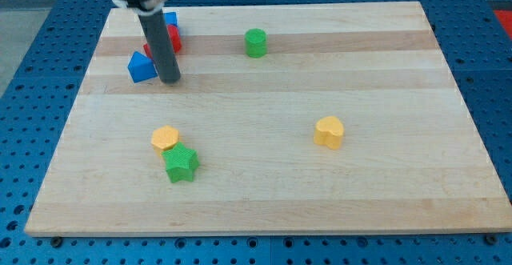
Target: Push the blue triangle below the red star
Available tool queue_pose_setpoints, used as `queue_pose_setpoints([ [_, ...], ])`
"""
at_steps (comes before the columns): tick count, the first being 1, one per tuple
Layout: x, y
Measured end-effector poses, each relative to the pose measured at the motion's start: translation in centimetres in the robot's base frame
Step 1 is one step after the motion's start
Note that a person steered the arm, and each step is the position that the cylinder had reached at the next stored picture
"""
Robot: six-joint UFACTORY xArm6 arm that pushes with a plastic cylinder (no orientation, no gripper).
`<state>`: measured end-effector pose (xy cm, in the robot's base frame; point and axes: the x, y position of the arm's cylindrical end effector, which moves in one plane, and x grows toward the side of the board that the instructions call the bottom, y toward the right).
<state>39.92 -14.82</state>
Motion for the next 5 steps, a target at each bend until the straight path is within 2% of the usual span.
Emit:
queue_pose_setpoints([
  [1, 4.9, -4.8],
  [2, 3.5, -12.6],
  [3, -0.2, -15.5],
  [4, -1.8, -9.3],
  [5, -3.1, -8.8],
])
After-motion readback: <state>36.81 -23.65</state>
